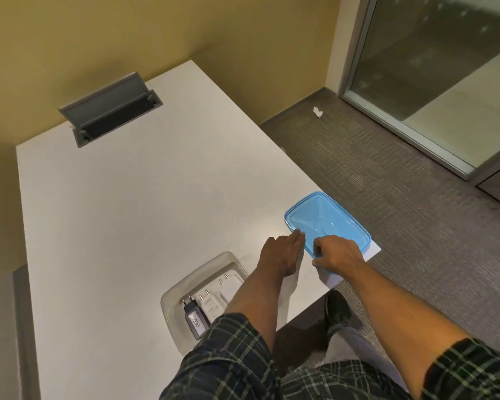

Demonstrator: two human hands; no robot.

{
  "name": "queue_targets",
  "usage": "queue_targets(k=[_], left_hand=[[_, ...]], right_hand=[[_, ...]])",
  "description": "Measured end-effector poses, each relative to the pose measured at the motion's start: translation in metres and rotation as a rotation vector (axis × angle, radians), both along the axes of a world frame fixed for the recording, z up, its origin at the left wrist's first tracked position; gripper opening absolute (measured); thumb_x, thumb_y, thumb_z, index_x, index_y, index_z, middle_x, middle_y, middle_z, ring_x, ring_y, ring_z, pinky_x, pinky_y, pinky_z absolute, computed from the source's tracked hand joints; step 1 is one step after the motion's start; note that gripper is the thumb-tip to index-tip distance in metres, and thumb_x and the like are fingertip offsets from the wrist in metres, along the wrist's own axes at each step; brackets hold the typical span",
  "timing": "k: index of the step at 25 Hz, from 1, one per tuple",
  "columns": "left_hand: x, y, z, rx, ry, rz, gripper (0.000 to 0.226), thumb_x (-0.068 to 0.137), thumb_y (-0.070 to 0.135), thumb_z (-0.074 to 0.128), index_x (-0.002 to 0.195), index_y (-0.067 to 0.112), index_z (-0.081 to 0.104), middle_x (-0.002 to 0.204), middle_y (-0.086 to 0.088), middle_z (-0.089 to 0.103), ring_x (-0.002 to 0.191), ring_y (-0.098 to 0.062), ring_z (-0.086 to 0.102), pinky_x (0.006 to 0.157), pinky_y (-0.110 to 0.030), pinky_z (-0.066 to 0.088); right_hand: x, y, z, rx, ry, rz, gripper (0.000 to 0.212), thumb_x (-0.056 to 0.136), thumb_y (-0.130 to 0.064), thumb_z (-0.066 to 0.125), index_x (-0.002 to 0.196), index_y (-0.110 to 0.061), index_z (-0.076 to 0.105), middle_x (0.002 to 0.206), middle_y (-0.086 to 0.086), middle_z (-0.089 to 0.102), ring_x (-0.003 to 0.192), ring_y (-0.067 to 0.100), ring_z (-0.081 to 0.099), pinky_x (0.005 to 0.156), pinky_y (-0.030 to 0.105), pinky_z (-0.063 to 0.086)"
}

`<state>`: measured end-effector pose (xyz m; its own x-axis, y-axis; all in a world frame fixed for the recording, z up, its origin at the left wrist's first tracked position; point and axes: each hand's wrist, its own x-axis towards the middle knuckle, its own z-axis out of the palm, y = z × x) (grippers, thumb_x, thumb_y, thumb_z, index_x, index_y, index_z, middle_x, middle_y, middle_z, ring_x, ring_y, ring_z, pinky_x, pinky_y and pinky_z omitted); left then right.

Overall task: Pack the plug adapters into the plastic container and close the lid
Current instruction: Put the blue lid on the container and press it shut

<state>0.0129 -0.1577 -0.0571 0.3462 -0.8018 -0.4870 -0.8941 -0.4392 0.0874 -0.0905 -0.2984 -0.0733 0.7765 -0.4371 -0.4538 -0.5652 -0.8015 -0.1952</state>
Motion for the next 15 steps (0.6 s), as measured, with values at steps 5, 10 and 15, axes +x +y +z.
queue_targets(k=[5,10,15], left_hand=[[0.000,0.000,-0.001,-0.028,0.014,0.003,0.073,0.099,0.016,0.056,0.163,0.013,0.021,0.172,-0.002,0.013,0.141,-0.030,0.048,0.104,-0.044,0.045],[0.006,0.003,0.004,-0.071,0.007,0.022,0.065,0.100,0.011,0.053,0.159,0.008,0.027,0.171,-0.010,0.018,0.136,-0.034,0.053,0.102,-0.042,0.045],[0.017,0.014,0.021,-0.155,-0.030,0.122,0.057,0.095,0.009,0.055,0.150,0.010,0.039,0.159,-0.011,0.039,0.137,-0.031,0.051,0.104,-0.043,0.044]], right_hand=[[0.001,0.002,0.001,-0.012,-0.008,0.031,0.011,0.084,-0.036,0.068,0.083,-0.028,0.061,0.084,-0.005,0.065,0.078,0.015,0.063,0.073,0.031,0.054],[0.003,0.008,0.005,-0.037,-0.076,0.049,0.013,0.081,-0.033,0.067,0.083,-0.023,0.060,0.079,-0.003,0.065,0.075,0.017,0.063,0.071,0.034,0.055],[0.010,0.014,0.019,-0.054,-0.271,0.066,0.013,0.079,-0.031,0.067,0.077,-0.022,0.058,0.071,-0.005,0.061,0.064,0.013,0.059,0.060,0.030,0.054]])
